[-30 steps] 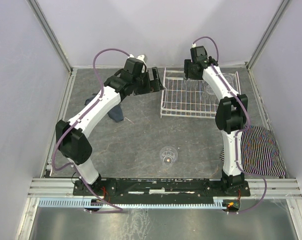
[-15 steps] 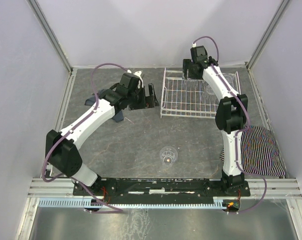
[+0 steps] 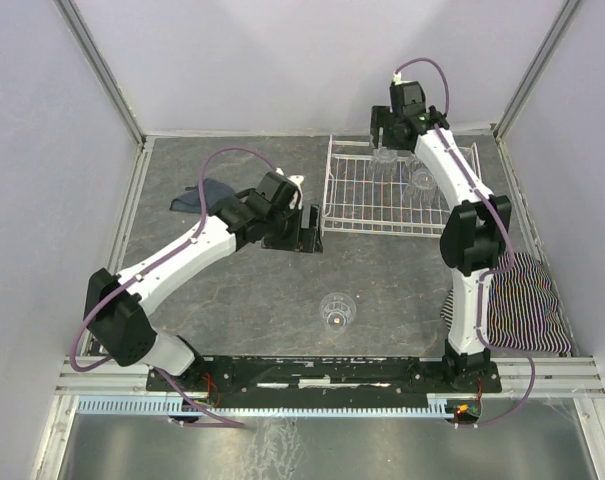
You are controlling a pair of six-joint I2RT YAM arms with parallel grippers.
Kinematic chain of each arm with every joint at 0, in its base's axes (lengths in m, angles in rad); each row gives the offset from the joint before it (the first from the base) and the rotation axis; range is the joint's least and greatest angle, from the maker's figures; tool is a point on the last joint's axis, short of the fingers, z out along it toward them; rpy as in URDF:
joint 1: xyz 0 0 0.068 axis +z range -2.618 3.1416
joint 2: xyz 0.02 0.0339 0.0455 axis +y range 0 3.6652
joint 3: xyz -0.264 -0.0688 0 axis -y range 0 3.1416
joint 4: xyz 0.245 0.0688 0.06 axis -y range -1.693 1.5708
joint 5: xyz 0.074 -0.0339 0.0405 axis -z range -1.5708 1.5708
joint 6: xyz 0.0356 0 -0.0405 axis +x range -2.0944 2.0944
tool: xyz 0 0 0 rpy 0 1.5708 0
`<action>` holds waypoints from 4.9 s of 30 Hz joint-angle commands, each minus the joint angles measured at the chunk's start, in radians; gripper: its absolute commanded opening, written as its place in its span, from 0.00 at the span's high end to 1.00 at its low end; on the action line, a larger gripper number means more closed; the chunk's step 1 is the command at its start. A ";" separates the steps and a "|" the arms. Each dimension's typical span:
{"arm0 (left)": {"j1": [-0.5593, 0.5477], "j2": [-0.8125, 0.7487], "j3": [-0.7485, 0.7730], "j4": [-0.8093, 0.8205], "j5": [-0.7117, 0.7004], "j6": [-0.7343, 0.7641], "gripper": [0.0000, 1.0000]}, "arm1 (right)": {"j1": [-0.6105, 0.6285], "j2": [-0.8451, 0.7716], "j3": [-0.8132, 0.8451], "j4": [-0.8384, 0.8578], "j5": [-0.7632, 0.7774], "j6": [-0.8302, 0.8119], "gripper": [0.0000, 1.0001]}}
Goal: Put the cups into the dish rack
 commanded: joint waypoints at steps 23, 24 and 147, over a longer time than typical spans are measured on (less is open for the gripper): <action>-0.296 0.020 -0.153 0.007 -0.127 -0.009 0.24 | -0.004 -0.539 -0.270 -0.009 0.102 -0.035 0.10; -0.301 0.028 -0.152 0.009 -0.128 -0.011 0.25 | -0.006 -0.545 -0.277 -0.009 0.101 -0.034 0.10; 0.327 0.299 0.115 1.231 0.633 -0.960 0.97 | -0.054 -0.535 -0.956 1.439 -0.909 1.515 0.00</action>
